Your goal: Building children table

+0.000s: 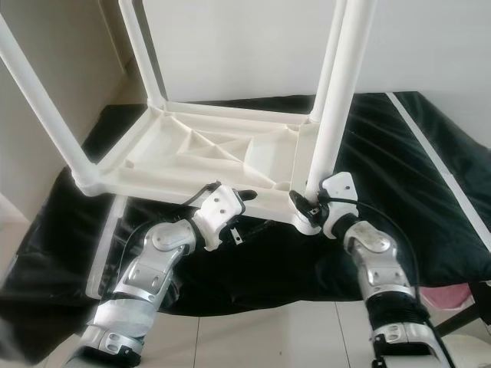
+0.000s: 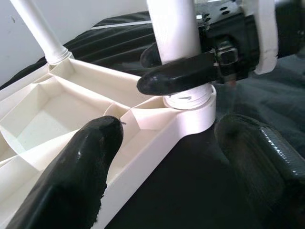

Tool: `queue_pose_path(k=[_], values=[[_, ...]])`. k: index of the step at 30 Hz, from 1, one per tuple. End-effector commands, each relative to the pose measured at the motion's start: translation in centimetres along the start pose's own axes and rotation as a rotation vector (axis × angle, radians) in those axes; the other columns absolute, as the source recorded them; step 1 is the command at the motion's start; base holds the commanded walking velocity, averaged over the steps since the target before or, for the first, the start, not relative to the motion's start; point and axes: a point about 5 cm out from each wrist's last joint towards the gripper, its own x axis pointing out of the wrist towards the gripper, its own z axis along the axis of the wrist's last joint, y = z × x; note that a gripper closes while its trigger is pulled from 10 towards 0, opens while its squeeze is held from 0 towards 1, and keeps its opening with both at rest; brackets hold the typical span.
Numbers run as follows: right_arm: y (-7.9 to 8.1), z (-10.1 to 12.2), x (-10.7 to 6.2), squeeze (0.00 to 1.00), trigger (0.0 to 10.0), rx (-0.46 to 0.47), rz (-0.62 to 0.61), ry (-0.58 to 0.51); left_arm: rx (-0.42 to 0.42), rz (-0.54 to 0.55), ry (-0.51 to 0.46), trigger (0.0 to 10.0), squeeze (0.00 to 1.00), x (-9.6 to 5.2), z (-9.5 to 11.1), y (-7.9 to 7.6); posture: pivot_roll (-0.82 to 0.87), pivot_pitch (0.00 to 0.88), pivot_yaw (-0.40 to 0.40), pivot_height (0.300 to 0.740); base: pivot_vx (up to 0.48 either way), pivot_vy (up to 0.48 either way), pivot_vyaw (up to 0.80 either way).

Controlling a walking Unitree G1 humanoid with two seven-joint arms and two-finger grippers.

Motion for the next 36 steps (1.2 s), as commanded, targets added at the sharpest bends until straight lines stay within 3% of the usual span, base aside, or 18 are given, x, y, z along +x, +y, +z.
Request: queue_pose_path(k=[1,5,9,10,14,16,17,19,33,34,35,36], values=[[-0.2,-2.0,-0.5,0.0,10.0,0.08,-0.137,0.098,0.002,0.178,0.02,10.0,0.0,-0.5,-0.4,0.7,-0.09,0.0,0.03,0.74,0.0,0.0,0.0],[1.6,-2.1,-0.4,0.0,10.0,0.154,-0.251,0.075,0.001,0.179,0.02,10.0,0.0,-0.6,-0.5,0.7,-0.08,0.0,0.027,0.74,0.0,0.0,0.0],[2.2,-2.2,-0.5,0.0,10.0,0.203,-0.29,0.072,0.004,0.181,0.02,10.0,0.0,-0.6,-0.5,0.7,-0.08,0.0,0.02,0.74,0.0,0.0,0.0],[2.3,-2.4,-0.6,0.0,10.0,0.233,-0.372,0.07,0.005,0.185,0.017,10.0,0.0,-0.5,-0.4,0.8,-0.08,0.0,0.018,0.74,0.0,0.0,0.0],[2.5,-2.4,-0.6,0.0,10.0,0.228,-0.443,0.07,0.007,0.186,0.016,10.0,0.0,-0.5,-0.4,0.9,-0.08,0.0,0.016,0.74,0.0,0.0,0.0],[3.5,-2.0,-0.2,0.0,10.0,0.215,-0.518,0.056,0.009,0.186,0.013,10.0,0.0,-0.4,-0.3,0.9,-0.07,0.0,0.016,0.74,0.0,0.0,0.0],[3.5,-2.0,-0.2,0.0,10.0,0.215,-0.518,0.056,0.009,0.186,0.013,10.0,0.0,-0.4,-0.3,0.9,-0.07,0.0,0.016,0.74,0.0,0.0,0.0],[4.9,-1.2,0.4,0.0,10.0,0.199,-0.491,0.03,0.013,0.183,0.008,10.0,0.0,-0.3,-0.2,0.9,-0.07,0.0,0.017,0.74,0.0,0.0,0.0],[4.9,-0.9,0.4,0.0,10.0,0.214,-0.526,0.021,0.022,0.174,-0.004,10.0,0.0,-0.3,0.0,0.7,-0.07,0.0,0.021,0.74,0.0,0.0,0.0],[4.9,-0.8,0.3,0.67,10.0,0.215,-0.531,0.014,0.022,0.173,-0.005,10.0,0.0,-0.3,0.0,0.7,-0.07,0.0,0.023,0.74,0.0,0.0,0.0],[4.9,-0.6,0.3,1.0,10.0,0.218,-0.522,0.002,0.022,0.173,-0.006,10.0,0.0,-0.3,0.1,0.8,-0.08,0.0,0.022,0.74,0.0,0.0,0.0],[5.0,-0.4,0.3,1.0,10.0,0.219,-0.514,-0.01,0.022,0.174,-0.007,10.0,0.0,-0.3,0.1,0.8,-0.08,0.0,0.021,0.74,0.0,0.0,0.0]])
